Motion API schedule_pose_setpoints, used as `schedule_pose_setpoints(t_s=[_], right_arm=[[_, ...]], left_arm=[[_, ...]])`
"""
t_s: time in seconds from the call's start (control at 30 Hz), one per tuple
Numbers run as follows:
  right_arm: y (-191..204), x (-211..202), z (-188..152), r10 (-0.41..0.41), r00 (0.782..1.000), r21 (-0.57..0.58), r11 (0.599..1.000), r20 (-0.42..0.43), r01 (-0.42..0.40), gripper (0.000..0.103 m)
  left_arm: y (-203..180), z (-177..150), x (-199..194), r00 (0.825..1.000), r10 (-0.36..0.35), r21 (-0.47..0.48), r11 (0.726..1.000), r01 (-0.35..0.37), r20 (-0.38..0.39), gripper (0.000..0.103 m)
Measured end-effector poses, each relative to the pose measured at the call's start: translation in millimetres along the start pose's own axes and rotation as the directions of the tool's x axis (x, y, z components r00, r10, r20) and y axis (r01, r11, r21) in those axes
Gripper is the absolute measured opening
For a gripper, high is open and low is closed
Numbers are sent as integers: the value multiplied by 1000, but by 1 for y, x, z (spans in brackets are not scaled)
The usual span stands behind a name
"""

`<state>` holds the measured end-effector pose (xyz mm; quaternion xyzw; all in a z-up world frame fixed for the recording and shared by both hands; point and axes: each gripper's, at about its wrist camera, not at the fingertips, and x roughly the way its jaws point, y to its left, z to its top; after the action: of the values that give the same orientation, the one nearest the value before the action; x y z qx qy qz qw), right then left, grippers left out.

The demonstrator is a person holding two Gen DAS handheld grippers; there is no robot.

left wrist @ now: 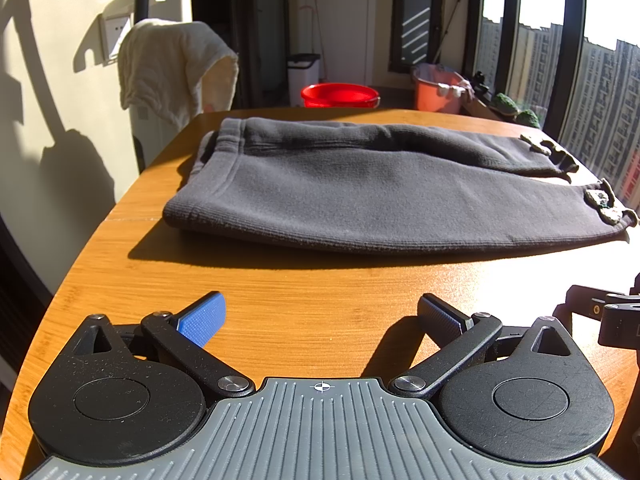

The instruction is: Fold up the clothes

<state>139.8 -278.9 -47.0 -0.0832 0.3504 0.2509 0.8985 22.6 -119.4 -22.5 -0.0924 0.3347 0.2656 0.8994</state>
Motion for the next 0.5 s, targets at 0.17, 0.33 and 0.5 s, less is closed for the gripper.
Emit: schedule_pose_setpoints(t_s=[0.17, 0.33, 0.5], right_arm=[[0, 0, 0, -4, 1000, -1, 1000, 0, 4, 103], [0, 0, 0, -3, 1000, -4, 1000, -2, 3, 103], [0, -1, 0, 7, 1000, -14, 1000, -3, -7, 103]], left_arm=[[0, 0, 0, 1000, -1, 1, 1000, 1, -1, 103], [0, 0, 1, 1000, -6, 8, 1000, 6, -4, 103], [-1, 1, 1, 1000, -13, 14, 1000, 13, -7, 103]])
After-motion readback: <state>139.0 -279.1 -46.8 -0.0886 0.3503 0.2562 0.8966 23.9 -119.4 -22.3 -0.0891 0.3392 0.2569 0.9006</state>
